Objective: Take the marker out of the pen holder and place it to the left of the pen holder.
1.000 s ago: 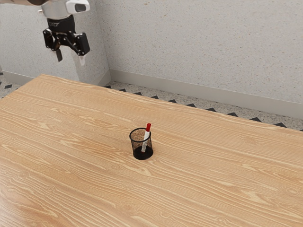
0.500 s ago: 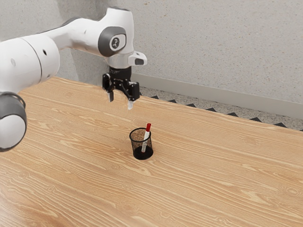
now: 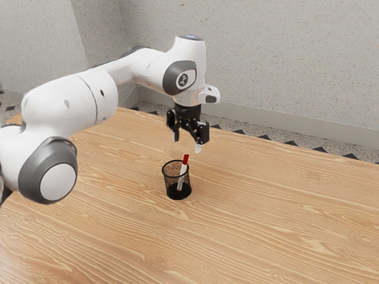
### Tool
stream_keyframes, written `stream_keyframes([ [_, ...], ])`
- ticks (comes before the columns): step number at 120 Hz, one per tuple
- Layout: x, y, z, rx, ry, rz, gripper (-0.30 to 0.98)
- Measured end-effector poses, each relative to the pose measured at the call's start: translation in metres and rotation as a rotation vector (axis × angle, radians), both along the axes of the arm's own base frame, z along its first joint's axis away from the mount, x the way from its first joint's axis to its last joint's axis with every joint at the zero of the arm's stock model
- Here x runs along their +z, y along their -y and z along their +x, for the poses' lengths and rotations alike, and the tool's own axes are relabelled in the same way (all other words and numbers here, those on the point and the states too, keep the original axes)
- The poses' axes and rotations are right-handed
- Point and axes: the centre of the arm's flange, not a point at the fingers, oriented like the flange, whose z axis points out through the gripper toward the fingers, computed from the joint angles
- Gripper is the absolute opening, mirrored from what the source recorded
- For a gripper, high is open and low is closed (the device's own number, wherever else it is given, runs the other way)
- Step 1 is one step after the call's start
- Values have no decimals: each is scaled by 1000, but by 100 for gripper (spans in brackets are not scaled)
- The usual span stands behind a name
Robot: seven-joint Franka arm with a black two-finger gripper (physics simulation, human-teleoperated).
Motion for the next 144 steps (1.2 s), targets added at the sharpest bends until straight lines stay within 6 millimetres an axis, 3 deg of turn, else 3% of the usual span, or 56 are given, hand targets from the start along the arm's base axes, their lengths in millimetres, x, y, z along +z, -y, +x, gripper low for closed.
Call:
stream_keyframes([
  [25, -9, 10, 14, -47, 28, -20, 67],
  [38, -23, 5, 16, -76, 10, 4, 67],
  [61, -29, -6, 14, -124, -19, 38, 65],
  [76, -26, -5, 11, -152, -31, 39, 64],
  [102, -38, -3, -1, -187, -100, 38, 63],
  [128, -45, 7, -5, -225, -125, 24, 53],
  [144, -49, 8, -5, -238, -130, 21, 38],
])
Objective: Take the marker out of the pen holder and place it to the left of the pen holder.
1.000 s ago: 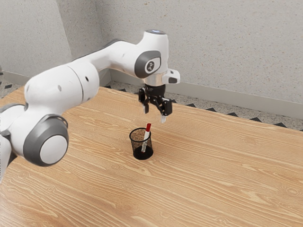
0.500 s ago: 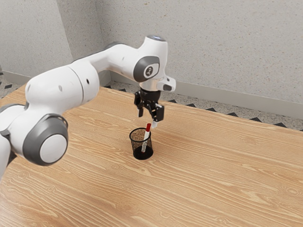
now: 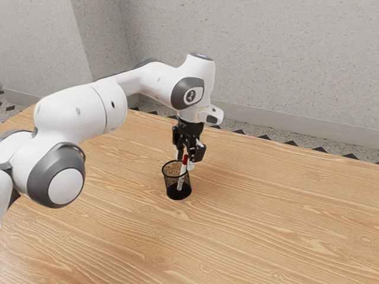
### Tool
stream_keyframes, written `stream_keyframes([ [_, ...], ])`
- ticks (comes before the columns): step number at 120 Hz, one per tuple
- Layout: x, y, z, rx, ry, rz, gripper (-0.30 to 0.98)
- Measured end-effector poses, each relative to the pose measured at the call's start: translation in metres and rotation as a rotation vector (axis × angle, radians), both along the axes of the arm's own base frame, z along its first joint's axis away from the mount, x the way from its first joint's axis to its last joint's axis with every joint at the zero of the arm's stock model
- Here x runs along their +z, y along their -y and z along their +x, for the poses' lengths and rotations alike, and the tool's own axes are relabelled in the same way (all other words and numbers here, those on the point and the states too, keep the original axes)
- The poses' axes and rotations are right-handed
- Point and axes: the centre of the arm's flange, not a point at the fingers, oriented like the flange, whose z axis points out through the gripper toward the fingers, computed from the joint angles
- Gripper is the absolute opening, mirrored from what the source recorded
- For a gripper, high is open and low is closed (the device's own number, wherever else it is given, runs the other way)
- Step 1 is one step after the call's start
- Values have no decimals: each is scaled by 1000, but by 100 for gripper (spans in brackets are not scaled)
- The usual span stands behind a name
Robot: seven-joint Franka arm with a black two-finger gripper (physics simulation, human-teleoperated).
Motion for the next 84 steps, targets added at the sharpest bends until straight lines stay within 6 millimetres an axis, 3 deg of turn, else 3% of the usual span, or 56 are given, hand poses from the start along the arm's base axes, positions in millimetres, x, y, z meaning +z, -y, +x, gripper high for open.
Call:
stream_keyframes([
  [24, 1, 0, 0, -11, 2, -4, 7],
  [50, 13, -2, 1, -20, 19, -1, -5],
  [66, 58, -9, -1, -16, 77, 1, -8],
  [84, 160, -30, -20, 9, 189, 6, -9],
])
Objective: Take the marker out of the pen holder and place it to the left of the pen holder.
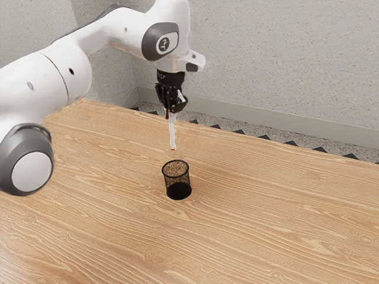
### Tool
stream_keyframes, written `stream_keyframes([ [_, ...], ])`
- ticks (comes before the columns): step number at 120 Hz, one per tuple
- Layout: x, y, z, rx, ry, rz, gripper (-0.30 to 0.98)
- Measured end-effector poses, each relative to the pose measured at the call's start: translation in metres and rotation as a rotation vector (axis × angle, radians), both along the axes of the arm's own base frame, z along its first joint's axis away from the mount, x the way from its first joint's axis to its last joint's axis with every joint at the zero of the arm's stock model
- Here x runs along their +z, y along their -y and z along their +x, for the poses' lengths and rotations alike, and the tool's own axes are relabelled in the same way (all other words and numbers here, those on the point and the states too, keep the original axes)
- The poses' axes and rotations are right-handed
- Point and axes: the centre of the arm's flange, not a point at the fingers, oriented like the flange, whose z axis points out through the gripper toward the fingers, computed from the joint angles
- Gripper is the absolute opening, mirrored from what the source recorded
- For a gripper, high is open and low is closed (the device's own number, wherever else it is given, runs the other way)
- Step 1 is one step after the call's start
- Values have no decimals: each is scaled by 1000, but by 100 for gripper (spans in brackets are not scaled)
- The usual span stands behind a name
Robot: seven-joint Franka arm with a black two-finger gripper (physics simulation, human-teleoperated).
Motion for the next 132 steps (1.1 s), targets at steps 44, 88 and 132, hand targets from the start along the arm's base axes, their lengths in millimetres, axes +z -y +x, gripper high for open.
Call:
stream_keyframes([
  [44, -83, -133, -11, 294, -312, 59, -10],
  [88, -167, -163, -36, 487, -657, -4, -8],
  [132, -198, -158, -44, 600, -752, 64, -8],
])
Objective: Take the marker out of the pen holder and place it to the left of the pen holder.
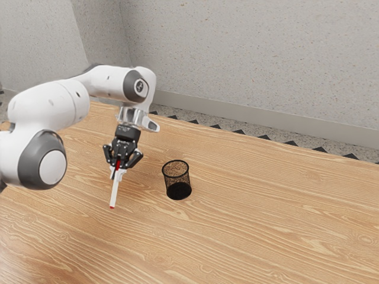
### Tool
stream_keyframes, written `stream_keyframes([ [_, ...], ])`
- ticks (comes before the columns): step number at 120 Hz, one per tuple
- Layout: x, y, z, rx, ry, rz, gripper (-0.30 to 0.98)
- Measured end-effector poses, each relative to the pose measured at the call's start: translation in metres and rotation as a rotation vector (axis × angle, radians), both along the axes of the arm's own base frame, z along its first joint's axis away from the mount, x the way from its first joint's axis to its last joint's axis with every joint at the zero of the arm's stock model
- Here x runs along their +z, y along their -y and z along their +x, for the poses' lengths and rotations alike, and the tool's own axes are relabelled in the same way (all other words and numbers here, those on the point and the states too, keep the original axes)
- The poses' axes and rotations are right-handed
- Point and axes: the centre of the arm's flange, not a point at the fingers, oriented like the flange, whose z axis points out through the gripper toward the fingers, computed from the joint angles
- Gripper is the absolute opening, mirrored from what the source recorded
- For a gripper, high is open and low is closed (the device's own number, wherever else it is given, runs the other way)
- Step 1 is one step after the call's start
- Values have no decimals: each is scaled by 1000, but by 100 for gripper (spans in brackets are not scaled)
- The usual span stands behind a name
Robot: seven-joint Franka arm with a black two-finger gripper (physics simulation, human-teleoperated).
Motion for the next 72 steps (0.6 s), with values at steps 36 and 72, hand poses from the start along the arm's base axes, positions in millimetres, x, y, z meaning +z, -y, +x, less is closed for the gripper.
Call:
stream_keyframes([
  [36, 5, -3, 3, 53, 26, 24, 42],
  [72, 296, 20, -68, -23, 661, 59, 61],
])
